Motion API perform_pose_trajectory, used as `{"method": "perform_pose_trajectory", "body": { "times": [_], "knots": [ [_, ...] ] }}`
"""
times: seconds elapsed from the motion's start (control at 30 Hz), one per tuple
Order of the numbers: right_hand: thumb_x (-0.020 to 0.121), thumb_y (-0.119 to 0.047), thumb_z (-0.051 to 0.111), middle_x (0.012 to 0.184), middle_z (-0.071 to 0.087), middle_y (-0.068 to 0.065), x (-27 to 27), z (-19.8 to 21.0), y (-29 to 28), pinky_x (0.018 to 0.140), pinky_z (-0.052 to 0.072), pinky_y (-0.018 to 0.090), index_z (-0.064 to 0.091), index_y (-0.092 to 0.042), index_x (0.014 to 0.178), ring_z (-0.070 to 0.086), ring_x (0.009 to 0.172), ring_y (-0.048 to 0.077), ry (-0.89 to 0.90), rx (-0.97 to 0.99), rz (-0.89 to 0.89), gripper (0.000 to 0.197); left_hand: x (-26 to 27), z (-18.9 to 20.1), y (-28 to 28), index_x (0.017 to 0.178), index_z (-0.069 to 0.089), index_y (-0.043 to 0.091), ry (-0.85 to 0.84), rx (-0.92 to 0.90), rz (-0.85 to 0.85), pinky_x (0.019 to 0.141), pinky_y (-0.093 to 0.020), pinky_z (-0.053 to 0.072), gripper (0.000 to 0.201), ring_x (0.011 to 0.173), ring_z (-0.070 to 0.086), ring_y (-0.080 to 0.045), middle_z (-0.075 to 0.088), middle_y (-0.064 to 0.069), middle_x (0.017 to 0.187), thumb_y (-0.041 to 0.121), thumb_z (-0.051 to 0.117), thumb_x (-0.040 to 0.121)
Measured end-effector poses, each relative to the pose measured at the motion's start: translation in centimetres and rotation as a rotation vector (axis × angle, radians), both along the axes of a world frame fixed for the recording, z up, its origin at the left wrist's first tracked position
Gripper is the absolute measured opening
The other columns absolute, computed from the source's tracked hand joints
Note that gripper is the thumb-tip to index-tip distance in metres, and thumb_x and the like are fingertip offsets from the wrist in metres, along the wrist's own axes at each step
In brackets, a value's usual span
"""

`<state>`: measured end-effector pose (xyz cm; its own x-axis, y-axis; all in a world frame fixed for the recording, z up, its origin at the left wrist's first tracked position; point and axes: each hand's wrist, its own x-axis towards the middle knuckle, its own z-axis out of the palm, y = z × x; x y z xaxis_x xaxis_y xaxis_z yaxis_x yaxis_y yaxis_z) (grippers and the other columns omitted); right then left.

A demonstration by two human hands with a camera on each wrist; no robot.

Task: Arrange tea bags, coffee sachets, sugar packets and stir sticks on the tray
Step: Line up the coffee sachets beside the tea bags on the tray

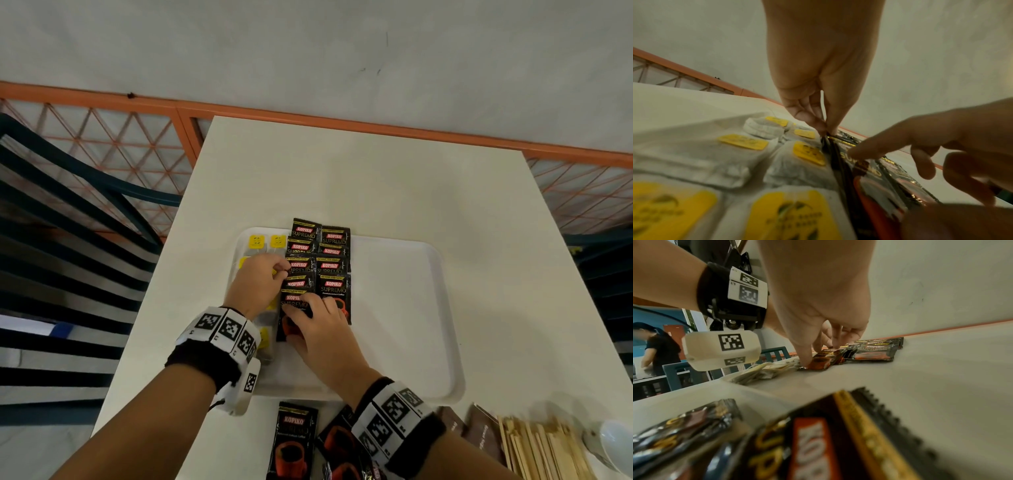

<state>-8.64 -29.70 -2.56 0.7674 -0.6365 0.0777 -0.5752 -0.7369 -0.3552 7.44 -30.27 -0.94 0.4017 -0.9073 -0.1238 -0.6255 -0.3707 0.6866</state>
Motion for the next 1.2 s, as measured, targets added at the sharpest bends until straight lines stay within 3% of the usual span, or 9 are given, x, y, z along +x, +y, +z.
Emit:
{"method": "perform_pose_trajectory", "body": {
  "times": [0.13,0.3,0.63,0.73,0.83,0.9,1.0,1.1,1.2],
  "knots": [
    [0.083,-0.018,0.063,0.119,0.054,0.014,-1.0,0.5,-0.7,0.085,0.05,0.037,0.049,-0.011,0.126,0.052,0.101,0.027,-0.174,0.091,-0.284,0.046,0.1,0.4,0.9,0.099,0.066,0.008,-0.014,-0.067,0.06,0.074,-0.022,0.042,0.015,0.081,0.053,-0.014,0.064,-0.008,0.102,0.007,0.056,0.088],
    [0.092,-0.029,0.052,0.136,0.034,0.015,-2.4,1.3,-2.9,0.101,0.034,0.036,0.025,-0.006,0.141,0.035,0.122,0.029,-0.06,0.432,-0.683,0.06,-0.3,1.0,3.3,0.092,0.066,0.012,0.024,-0.117,0.091,0.062,-0.007,0.04,0.011,0.07,0.053,-0.006,0.062,0.001,0.093,0.008,0.057,0.088],
    [0.091,-0.029,0.054,0.13,0.043,0.011,-2.8,2.6,-3.4,0.098,0.039,0.033,0.032,-0.009,0.139,0.045,0.118,0.024,-0.106,0.55,-0.602,0.056,-3.1,2.9,10.9,0.092,0.065,0.02,0.12,0.03,0.065,0.059,-0.009,0.042,0.012,0.066,0.055,-0.008,0.062,0.009,0.084,0.011,0.059,0.087],
    [0.091,-0.027,0.055,0.109,0.052,0.001,-5.5,4.4,-2.4,0.083,0.041,0.022,0.047,-0.015,0.129,0.055,0.09,0.013,-0.114,0.538,-0.477,0.041,-5.1,3.0,15.1,0.088,0.064,0.024,0.11,0.07,0.022,0.061,-0.007,0.042,0.011,0.077,0.055,0.0,0.059,0.014,0.079,0.013,0.062,0.086],
    [0.091,-0.027,0.055,0.091,0.055,-0.006,-9.3,5.8,-0.2,0.074,0.035,0.015,0.059,-0.015,0.114,0.049,0.071,0.002,-0.029,0.547,-0.341,0.026,-7.8,2.4,18.4,0.095,0.059,0.026,0.133,0.203,0.001,0.062,-0.009,0.04,0.008,0.069,0.055,-0.004,0.056,0.012,0.083,0.023,0.06,0.088],
    [0.09,-0.034,0.056,0.092,0.055,-0.006,-11.7,6.0,1.6,0.075,0.035,0.016,0.06,-0.014,0.113,0.049,0.074,0.002,0.079,0.548,-0.25,0.031,-9.6,1.6,19.7,0.102,0.052,0.026,0.156,0.301,0.005,0.064,-0.012,0.037,0.019,0.073,0.053,-0.005,0.053,0.008,0.089,0.034,0.06,0.086],
    [0.082,-0.055,0.057,0.109,0.055,0.001,-14.1,5.3,3.9,0.087,0.041,0.025,0.051,-0.014,0.122,0.051,0.099,0.013,0.295,0.54,-0.218,0.058,-11.8,0.3,20.3,0.095,0.045,0.025,0.155,0.335,0.026,0.066,-0.019,0.033,0.03,0.081,0.047,-0.012,0.045,0.007,0.088,0.04,0.067,0.079],
    [0.071,-0.07,0.057,0.12,0.052,0.005,-14.5,4.4,5.6,0.094,0.043,0.032,0.042,-0.012,0.127,0.048,0.112,0.021,0.399,0.51,-0.225,0.082,-13.1,-0.5,19.9,0.099,0.046,0.017,0.123,0.283,0.089,0.068,-0.021,0.032,0.037,0.085,0.046,-0.016,0.044,0.003,0.091,0.03,0.072,0.076],
    [0.072,-0.067,0.06,0.119,0.054,0.006,-13.7,3.4,7.0,0.092,0.045,0.034,0.042,-0.011,0.123,0.048,0.112,0.023,0.344,0.488,-0.258,0.078,-13.2,-0.9,19.6,0.106,0.045,0.012,0.135,0.263,0.077,0.058,-0.017,0.034,0.037,0.077,0.048,-0.014,0.047,0.004,0.079,0.019,0.07,0.079]
  ]
}}
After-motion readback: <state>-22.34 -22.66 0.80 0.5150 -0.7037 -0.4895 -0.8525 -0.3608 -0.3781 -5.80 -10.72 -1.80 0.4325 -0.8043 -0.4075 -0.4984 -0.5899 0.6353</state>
